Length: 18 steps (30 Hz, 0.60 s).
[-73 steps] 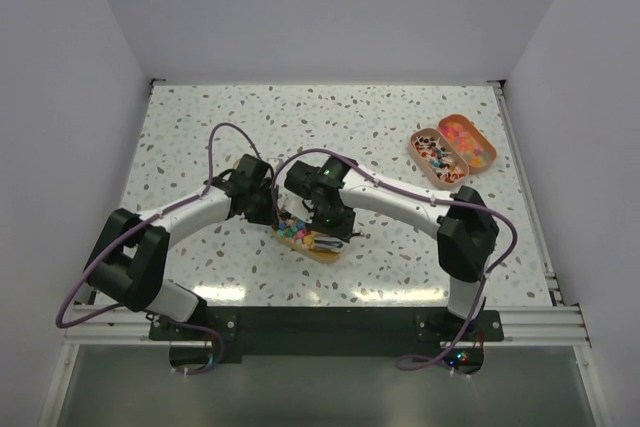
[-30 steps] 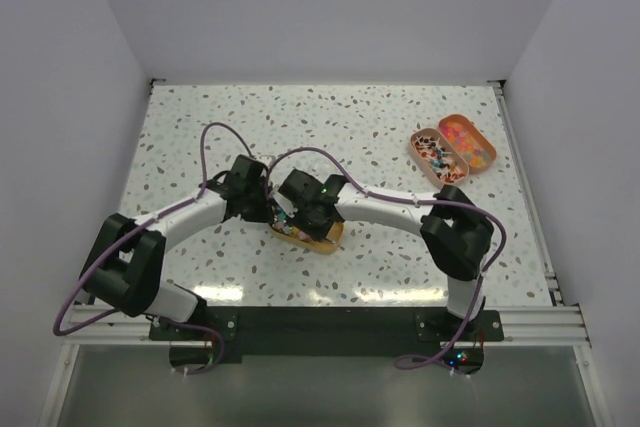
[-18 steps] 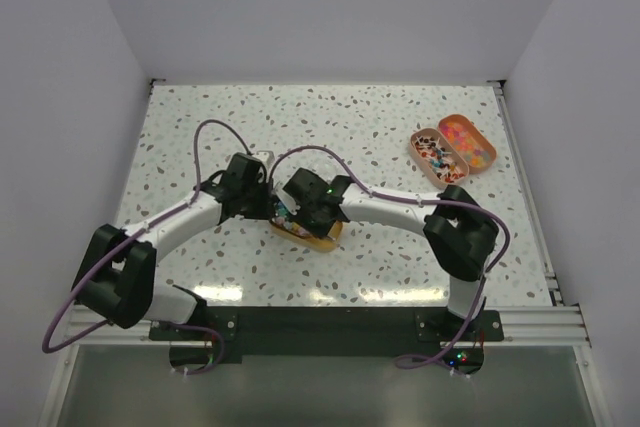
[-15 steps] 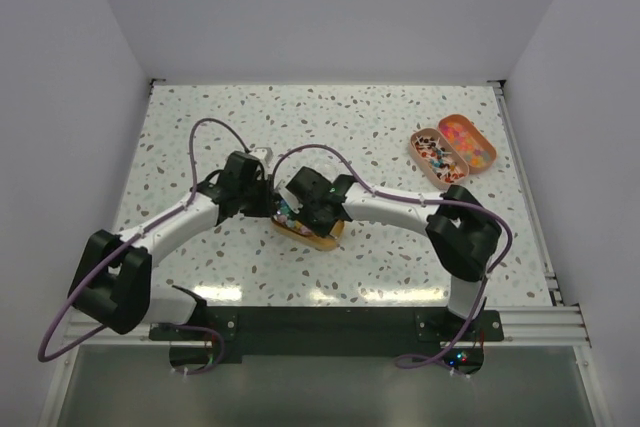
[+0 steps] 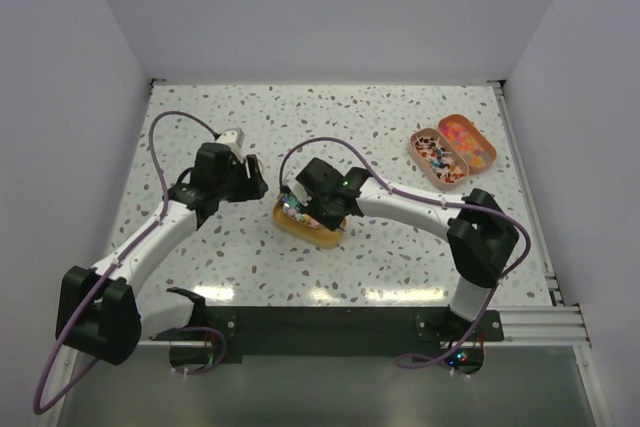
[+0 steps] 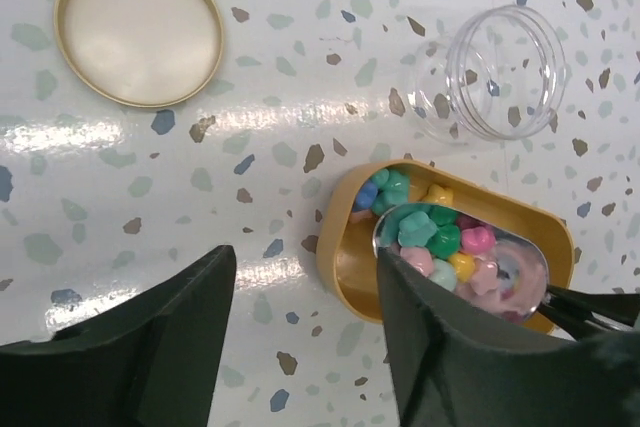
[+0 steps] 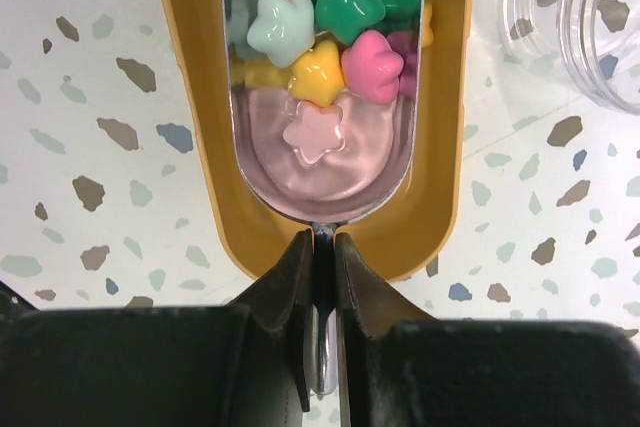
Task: Pack the candies
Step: Scoop the fake candies from the storage box, then place the fake candies in the packing bottle.
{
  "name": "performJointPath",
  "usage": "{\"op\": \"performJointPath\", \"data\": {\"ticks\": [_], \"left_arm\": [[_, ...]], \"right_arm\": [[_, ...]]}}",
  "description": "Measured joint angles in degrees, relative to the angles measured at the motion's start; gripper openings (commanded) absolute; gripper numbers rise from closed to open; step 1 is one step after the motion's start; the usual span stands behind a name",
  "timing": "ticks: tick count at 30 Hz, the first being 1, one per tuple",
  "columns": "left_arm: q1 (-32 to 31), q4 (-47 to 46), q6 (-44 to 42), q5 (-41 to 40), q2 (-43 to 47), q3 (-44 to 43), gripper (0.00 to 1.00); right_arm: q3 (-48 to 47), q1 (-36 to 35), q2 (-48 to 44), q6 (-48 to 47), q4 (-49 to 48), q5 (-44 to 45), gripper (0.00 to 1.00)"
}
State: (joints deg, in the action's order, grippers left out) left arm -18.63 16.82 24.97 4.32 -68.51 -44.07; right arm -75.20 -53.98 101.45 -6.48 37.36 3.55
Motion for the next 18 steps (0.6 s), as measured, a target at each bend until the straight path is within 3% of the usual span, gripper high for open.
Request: {"op": "performJointPath", "data": {"ticks": [3, 9, 18], "left_arm": [[0.8, 0.1, -0.1, -1.7, 1.5, 0.2, 0.73], [0.9, 1.7, -1.2, -6.9, 4.9, 0.2, 0.99], [0.9, 1.6, -4.3, -15.3, 16.7, 2.1, 1.00]], "right_arm": [[-0.2, 0.2, -1.0, -0.3, 1.8, 0.0, 0.00], [-2.8, 2.2, -3.3, -1.5, 6.3, 0.2, 0.00], [-9.7, 7.9, -5.1, -5.4, 12.8, 5.3, 0.00]]}}
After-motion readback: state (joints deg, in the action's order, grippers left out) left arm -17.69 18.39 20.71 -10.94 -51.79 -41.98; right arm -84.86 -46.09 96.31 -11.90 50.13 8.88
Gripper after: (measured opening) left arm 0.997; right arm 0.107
